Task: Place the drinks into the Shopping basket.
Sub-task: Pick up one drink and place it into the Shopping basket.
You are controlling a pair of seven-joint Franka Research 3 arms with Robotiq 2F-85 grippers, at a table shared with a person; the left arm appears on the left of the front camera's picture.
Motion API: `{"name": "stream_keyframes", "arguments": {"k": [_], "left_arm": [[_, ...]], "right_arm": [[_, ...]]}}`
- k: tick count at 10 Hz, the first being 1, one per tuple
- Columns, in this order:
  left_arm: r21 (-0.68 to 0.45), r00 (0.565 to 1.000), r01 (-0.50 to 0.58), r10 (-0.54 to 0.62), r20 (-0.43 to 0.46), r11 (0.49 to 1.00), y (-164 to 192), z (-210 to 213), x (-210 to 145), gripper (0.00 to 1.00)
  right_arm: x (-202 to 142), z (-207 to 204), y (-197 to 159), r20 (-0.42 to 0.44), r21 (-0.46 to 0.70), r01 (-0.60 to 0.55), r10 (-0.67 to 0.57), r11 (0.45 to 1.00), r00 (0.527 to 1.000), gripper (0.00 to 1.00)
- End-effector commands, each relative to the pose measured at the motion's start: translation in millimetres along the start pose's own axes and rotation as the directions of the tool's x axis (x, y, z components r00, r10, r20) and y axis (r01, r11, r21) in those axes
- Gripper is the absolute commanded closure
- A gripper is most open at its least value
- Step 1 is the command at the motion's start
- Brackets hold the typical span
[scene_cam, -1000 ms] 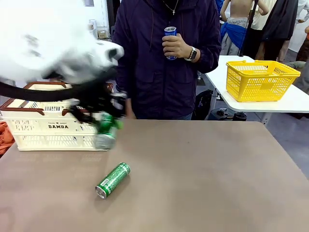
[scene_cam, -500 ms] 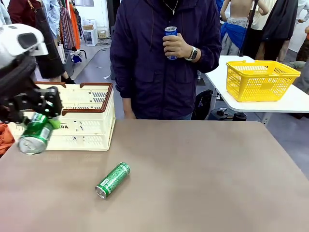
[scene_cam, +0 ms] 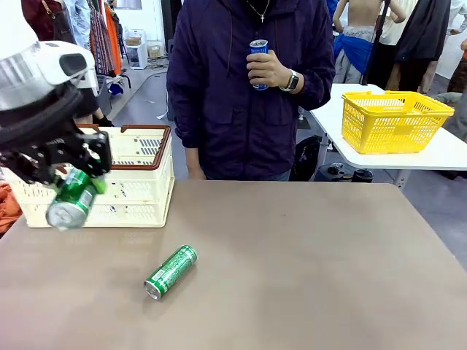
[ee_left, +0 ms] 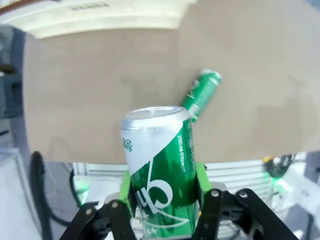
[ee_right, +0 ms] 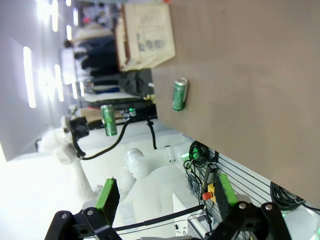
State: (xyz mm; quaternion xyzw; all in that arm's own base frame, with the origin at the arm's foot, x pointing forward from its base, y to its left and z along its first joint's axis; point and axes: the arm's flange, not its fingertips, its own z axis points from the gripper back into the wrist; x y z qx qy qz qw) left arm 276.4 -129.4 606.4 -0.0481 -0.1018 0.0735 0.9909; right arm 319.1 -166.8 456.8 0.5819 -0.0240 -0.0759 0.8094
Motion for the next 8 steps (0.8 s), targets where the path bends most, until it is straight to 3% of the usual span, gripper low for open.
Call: {"name": "stream_keyframes", "arguments": {"k": [1,2,3,4,5,6,8], "left_arm": [[0.08,0.982,-0.189,0.19,-0.007,0.979,29,34,73,1.0],[0.11,0.972,-0.234,0.235,0.01,0.966,38,46,99,1.0],[0.145,0.954,-0.292,0.278,0.108,0.945,41,56,127,1.0],[0.092,0.991,-0.113,0.106,0.083,0.989,37,57,159,1.0],[0.16,0.984,-0.14,0.119,0.133,0.977,39,47,205,1.0],[0.207,0.982,-0.167,0.144,0.12,0.964,41,32,242,1.0],[0.276,0.962,-0.266,0.239,0.128,0.923,51,2,285,1.0]], "right_arm": [[-1,1,5,-0.009,-0.01,0.009,-0.009,1.0,1.0,0.0],[-1,1,5,-0.009,-0.01,0.009,-0.009,1.0,1.0,0.0],[-1,1,5,-0.009,-0.01,0.009,-0.009,1.0,1.0,0.0],[-1,1,5,-0.009,-0.01,0.009,-0.009,1.0,1.0,0.0],[-1,1,5,-0.009,-0.01,0.009,-0.009,1.0,1.0,0.0],[-1,1,5,-0.009,-0.01,0.009,-0.009,1.0,1.0,0.0],[-1,1,5,-0.009,-0.01,0.009,-0.009,1.0,1.0,0.0]]}}
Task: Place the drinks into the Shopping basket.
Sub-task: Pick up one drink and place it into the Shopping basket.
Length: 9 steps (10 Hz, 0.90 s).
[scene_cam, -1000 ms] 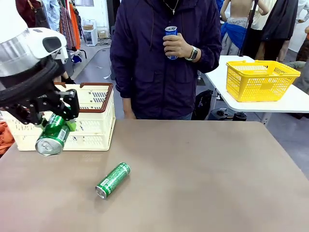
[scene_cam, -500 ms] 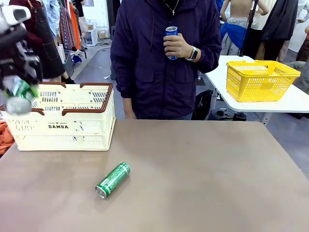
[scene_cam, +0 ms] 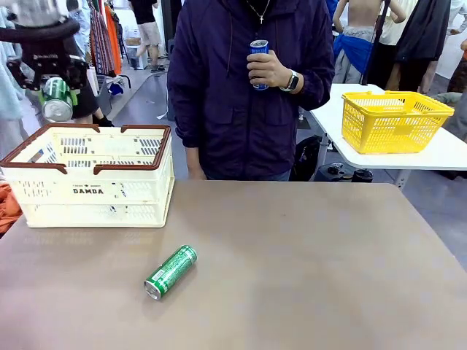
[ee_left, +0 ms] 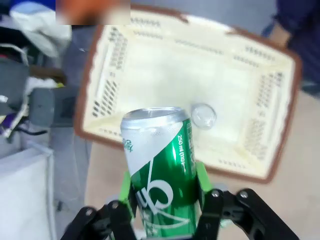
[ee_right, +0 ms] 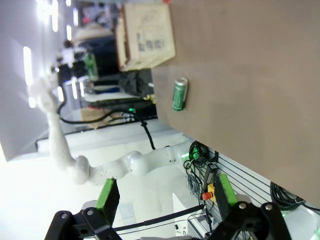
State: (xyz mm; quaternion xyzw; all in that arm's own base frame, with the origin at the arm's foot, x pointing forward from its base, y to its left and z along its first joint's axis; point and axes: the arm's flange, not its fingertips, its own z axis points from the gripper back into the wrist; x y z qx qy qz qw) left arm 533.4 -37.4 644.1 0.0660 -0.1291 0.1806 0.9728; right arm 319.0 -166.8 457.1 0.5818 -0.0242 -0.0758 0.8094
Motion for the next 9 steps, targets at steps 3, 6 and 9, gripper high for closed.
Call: {"name": "stream_keyframes", "arguments": {"k": [3,6,9], "left_arm": [[0.0,1.0,0.0,0.0,0.0,1.0,0,0,0,1.0],[-0.013,0.988,0.149,-0.149,-0.034,0.989,-16,-29,36,1.0],[-0.16,0.83,0.558,-0.548,0.104,0.815,-19,-62,75,1.0]], "right_arm": [[-1,1,4,-0.01,-0.009,0.009,-0.009,1.0,1.0,0.0],[-1,1,4,-0.01,-0.009,0.009,-0.009,1.0,1.0,0.0],[-1,1,4,-0.01,-0.009,0.009,-0.009,1.0,1.0,0.0]]}}
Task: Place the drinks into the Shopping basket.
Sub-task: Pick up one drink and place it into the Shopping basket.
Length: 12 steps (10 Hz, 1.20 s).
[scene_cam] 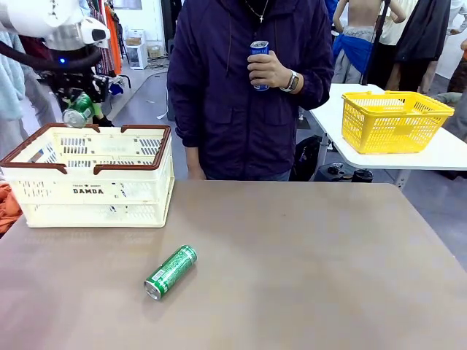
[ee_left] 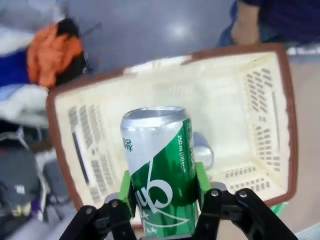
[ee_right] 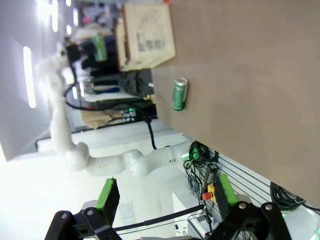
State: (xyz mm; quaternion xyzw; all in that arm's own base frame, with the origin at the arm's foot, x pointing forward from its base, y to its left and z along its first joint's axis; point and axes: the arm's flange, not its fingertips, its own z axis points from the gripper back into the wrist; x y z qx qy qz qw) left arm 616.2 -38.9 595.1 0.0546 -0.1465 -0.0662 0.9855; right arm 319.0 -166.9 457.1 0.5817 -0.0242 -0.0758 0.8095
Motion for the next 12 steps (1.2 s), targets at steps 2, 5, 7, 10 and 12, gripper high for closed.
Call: {"name": "stream_keyframes", "arguments": {"k": [2,5,7,10,12], "left_arm": [[-0.074,0.998,0.045,-0.048,-0.03,0.996,31,-23,-8,1.0],[-0.04,0.992,-0.05,0.045,-0.116,0.998,34,-85,-28,1.0],[-0.032,0.986,-0.095,0.09,-0.14,0.995,37,-119,-39,1.0],[-0.023,0.982,-0.163,0.16,-0.098,0.986,43,-159,-39,1.0],[-0.015,0.978,-0.184,0.182,-0.097,0.983,42,-177,-40,1.0]], "right_arm": [[-1,1,4,-0.01,-0.009,0.009,-0.009,1.0,1.0,0.0],[-1,1,4,-0.01,-0.009,0.009,-0.009,1.0,1.0,0.0],[-1,1,4,-0.01,-0.009,0.009,-0.009,1.0,1.0,0.0],[-1,1,4,-0.01,-0.009,0.009,-0.009,1.0,1.0,0.0],[-1,1,4,-0.01,-0.009,0.009,-0.009,1.0,1.0,0.0]]}}
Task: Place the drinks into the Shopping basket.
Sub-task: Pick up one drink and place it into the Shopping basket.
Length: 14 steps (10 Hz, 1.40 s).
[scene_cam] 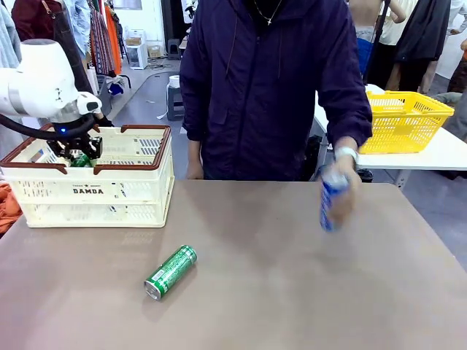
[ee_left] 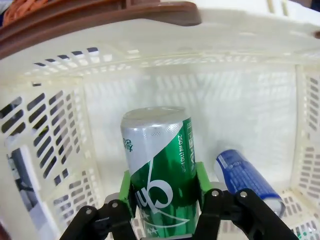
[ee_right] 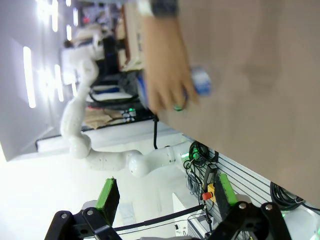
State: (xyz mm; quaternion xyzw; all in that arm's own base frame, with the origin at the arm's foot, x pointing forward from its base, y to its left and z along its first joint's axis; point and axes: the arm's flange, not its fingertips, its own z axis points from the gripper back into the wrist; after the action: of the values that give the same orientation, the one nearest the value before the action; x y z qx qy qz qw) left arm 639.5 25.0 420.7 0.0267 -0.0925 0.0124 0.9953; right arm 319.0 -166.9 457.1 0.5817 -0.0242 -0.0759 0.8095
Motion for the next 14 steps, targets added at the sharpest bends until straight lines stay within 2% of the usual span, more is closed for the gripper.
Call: {"name": "stream_keyframes", "arguments": {"k": [1,4,5,6,7,14], "left_arm": [[0.002,1.0,-0.023,0.023,0.014,1.0,-1,-5,-5,1.0],[-0.004,0.999,-0.026,0.026,-0.03,1.0,-1,-17,-5,1.0],[-0.01,0.999,-0.02,0.02,-0.04,1.0,-2,-17,-4,0.86],[-0.008,0.999,-0.014,0.013,-0.043,1.0,-3,-15,-4,0.27],[-0.009,0.999,-0.015,0.015,-0.039,1.0,-3,-11,-4,0.0],[-0.054,0.999,-0.011,0.01,-0.034,0.998,3,14,-12,0.0]], "right_arm": [[-1,1,4,-0.01,-0.009,0.009,-0.009,1.0,1.0,0.0],[-1,1,4,-0.01,-0.009,0.009,-0.009,1.0,1.0,0.0],[-1,1,4,-0.01,-0.009,0.009,-0.009,1.0,1.0,0.0],[-1,1,4,-0.01,-0.009,0.009,-0.009,1.0,1.0,0.0],[-1,1,4,-0.01,-0.009,0.009,-0.009,1.0,1.0,0.0],[-1,1,4,-0.01,-0.009,0.009,-0.009,1.0,1.0,0.0]]}}
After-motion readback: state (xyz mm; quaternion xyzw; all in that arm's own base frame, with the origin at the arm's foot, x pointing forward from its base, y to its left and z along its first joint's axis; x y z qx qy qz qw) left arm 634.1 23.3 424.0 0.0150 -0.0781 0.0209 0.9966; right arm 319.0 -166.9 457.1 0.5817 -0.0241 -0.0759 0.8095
